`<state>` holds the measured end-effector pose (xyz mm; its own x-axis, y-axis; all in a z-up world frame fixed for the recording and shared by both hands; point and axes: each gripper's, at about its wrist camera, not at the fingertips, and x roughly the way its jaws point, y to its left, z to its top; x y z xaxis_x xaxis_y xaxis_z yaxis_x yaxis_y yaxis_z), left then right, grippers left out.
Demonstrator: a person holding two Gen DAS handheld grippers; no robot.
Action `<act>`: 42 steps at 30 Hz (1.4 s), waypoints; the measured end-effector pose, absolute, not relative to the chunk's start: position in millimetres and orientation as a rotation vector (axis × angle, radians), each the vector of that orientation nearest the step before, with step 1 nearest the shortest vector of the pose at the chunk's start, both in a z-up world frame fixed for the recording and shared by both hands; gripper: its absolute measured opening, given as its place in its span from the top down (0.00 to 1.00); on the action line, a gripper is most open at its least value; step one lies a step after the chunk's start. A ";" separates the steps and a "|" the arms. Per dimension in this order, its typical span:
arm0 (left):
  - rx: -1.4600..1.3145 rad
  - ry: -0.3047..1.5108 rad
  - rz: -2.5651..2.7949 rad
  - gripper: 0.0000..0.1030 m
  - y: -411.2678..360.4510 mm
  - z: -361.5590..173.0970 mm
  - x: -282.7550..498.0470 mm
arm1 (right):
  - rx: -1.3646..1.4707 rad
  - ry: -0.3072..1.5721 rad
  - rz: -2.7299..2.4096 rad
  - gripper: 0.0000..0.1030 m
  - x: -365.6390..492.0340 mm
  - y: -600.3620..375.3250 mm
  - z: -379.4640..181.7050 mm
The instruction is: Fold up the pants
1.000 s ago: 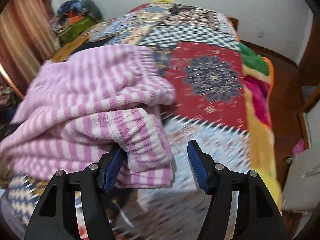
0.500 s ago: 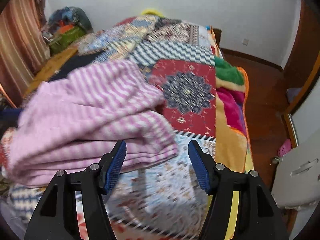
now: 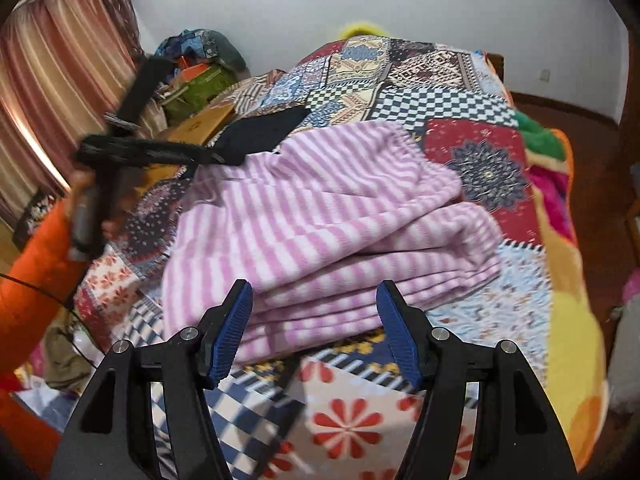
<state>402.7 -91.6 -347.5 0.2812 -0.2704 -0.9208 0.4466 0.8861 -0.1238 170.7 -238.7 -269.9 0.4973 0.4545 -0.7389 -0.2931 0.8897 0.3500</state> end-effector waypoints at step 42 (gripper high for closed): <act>0.014 1.056 -0.473 0.63 -51.8 -265.6 263.4 | 0.064 0.926 0.285 0.44 196.0 -296.8 -261.4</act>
